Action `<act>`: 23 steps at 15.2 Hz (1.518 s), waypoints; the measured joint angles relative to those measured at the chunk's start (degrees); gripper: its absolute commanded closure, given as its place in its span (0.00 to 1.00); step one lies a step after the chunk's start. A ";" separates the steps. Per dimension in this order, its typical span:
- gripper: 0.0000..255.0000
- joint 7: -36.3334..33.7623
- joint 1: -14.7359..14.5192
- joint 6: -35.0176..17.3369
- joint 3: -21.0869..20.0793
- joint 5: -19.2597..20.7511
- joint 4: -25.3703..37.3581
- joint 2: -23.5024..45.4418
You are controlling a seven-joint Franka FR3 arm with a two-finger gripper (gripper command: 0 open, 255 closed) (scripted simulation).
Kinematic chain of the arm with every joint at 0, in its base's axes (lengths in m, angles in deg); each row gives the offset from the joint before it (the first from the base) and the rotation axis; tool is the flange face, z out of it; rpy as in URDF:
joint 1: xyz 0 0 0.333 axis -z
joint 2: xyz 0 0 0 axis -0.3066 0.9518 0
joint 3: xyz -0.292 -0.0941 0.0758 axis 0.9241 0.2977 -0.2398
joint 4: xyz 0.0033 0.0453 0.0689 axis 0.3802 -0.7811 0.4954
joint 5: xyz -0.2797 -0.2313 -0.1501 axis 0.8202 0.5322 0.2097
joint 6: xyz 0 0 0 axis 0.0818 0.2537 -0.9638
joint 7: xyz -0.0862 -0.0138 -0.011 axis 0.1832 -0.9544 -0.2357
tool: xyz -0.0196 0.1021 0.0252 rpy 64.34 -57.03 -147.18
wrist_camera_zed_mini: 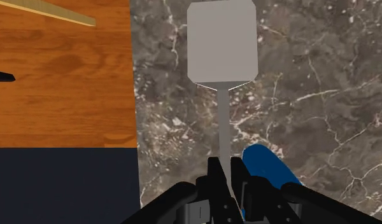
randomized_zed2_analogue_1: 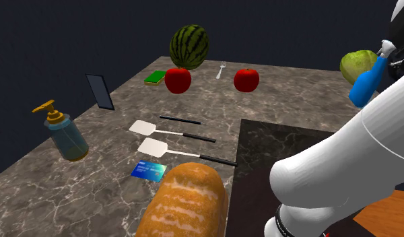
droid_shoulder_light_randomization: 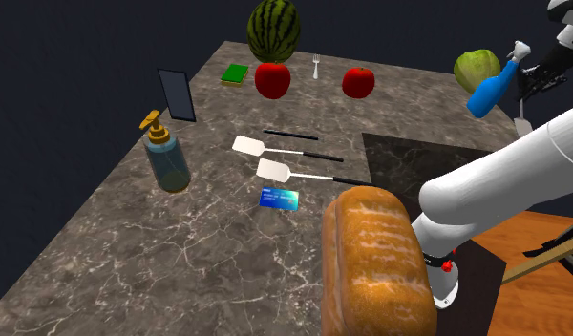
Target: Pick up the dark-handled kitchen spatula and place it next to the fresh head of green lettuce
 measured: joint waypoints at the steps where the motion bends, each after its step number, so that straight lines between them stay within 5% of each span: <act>1: 1.00 0.02 0.01 -0.76 0.12 -0.02 -0.70 0.07; 15: 1.00 1.42 -0.20 -11.66 2.64 -1.31 -9.63 2.69; 22: 1.00 1.45 -0.15 -12.49 2.74 -1.27 -10.42 2.70; 23: 0.00 1.45 -0.15 -12.49 2.74 -1.27 -10.42 2.70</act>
